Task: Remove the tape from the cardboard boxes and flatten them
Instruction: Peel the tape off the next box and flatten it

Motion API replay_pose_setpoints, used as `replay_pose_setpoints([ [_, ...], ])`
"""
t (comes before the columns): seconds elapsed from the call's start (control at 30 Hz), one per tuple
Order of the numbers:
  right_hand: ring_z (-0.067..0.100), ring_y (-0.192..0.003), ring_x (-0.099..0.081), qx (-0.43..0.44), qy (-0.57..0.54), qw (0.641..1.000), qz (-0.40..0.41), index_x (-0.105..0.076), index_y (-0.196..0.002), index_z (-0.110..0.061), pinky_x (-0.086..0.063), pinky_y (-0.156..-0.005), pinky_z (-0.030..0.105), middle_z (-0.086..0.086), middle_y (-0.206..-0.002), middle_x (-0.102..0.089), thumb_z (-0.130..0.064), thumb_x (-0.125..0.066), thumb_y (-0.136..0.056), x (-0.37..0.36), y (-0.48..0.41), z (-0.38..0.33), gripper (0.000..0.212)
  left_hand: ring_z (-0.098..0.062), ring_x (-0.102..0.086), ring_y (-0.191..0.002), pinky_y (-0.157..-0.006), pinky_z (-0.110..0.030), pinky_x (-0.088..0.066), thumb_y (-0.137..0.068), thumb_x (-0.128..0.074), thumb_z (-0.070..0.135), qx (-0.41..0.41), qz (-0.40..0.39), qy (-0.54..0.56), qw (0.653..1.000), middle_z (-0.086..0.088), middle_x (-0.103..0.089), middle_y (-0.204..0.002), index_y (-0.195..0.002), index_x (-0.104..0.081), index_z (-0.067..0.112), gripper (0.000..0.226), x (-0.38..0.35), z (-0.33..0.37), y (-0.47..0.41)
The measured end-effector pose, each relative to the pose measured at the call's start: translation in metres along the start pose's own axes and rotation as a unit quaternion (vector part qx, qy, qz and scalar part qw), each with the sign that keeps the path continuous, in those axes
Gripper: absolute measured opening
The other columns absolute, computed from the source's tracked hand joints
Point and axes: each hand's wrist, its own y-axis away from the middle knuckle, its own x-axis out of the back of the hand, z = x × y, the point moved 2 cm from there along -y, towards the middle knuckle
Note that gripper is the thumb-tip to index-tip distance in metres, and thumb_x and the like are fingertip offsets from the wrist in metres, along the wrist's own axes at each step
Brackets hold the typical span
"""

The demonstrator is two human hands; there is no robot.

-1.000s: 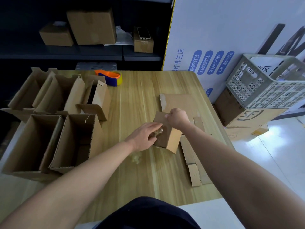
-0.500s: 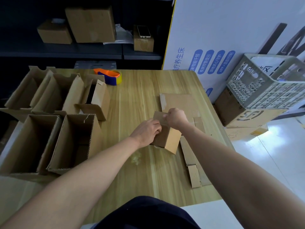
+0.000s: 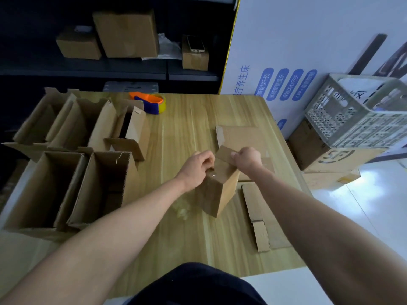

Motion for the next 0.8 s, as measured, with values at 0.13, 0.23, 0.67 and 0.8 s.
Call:
replay_pose_setpoints([
  [0.13,0.023,-0.075,-0.057,-0.059,-0.027,0.997,0.042,-0.063,-0.099,0.001,-0.043,-0.058,0.027,0.012,-0.089,-0.062,-0.028,-0.048,-0.094,0.009,-0.002,0.020,0.033,-0.003,-0.052,-0.069,-0.071,-0.019,-0.042,-0.094,-0.046,-0.001,0.060,-0.004,0.112,0.992,0.001,-0.049,-0.073,-0.079,-0.047,0.010,0.019,0.009,0.002,-0.008],
  [0.23,0.030,-0.086,-0.061,-0.102,-0.056,0.991,0.067,-0.063,-0.103,0.001,-0.048,-0.068,0.034,0.016,-0.097,-0.063,-0.027,-0.048,-0.094,0.011,0.001,0.029,0.032,-0.014,-0.051,-0.072,-0.075,-0.027,-0.045,-0.093,-0.044,-0.001,0.141,0.028,0.234,0.962,-0.005,-0.051,-0.076,-0.076,-0.047,0.012,0.022,0.012,0.001,-0.010],
  [0.67,0.033,-0.126,-0.040,-0.012,0.009,1.000,0.010,-0.038,-0.132,-0.002,-0.038,-0.101,0.039,0.016,-0.134,-0.043,-0.018,-0.052,-0.093,0.002,0.022,0.032,0.044,-0.033,-0.055,-0.111,-0.097,-0.049,-0.045,-0.083,-0.069,0.011,0.245,0.069,0.185,0.949,-0.013,-0.050,-0.118,-0.115,-0.042,0.009,0.042,0.009,-0.005,-0.003],
  [0.8,0.031,-0.144,0.007,0.187,0.102,0.968,-0.130,-0.002,-0.151,-0.022,-0.001,-0.116,0.052,0.002,-0.157,-0.005,-0.015,-0.062,-0.079,-0.002,0.036,0.002,0.094,-0.036,-0.059,-0.106,-0.089,-0.049,-0.052,-0.085,-0.061,-0.004,0.235,0.101,0.248,0.934,-0.020,-0.053,-0.115,-0.107,-0.046,0.007,0.029,0.006,0.009,-0.007],
])
